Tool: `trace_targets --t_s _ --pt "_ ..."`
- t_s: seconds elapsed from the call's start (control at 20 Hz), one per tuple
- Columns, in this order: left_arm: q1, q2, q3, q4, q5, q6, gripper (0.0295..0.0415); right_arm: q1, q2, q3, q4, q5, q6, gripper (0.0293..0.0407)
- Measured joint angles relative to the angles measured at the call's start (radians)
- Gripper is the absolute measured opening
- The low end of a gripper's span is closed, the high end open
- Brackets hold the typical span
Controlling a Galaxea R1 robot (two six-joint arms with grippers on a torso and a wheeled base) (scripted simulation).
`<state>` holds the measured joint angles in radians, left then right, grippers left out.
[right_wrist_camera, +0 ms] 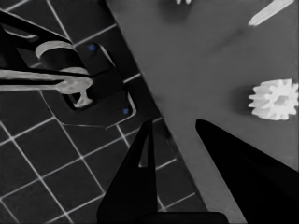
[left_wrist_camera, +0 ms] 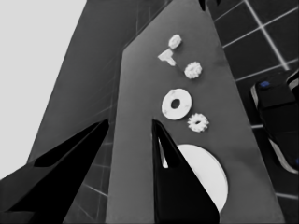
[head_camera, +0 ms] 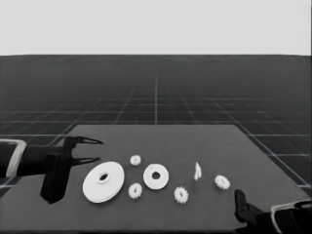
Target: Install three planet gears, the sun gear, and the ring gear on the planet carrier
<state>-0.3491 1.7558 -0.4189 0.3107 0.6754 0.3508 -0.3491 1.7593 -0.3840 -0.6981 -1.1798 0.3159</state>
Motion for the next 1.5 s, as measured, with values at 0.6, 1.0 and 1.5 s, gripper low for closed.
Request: trace_targets --t_s 0.6,1.0,1.5 --pt "0.313 1.106 -1.413 -0.164 0.809 -1.344 0.0385 -0.006 0.0 -0.003 0.001 0.0 0.0 0.0385" --pt "0.482 1.215 -1.694 -0.077 0.692 -1.226 0.0385 -0.006 0.0 -0.003 0.0 0.0 0.0 0.0385" --pt "0.484 1.22 -1.71 -0.075 0.688 -1.218 0.0312 -0.006 0.0 -0.003 0.0 0.0 0.0 0.0385"
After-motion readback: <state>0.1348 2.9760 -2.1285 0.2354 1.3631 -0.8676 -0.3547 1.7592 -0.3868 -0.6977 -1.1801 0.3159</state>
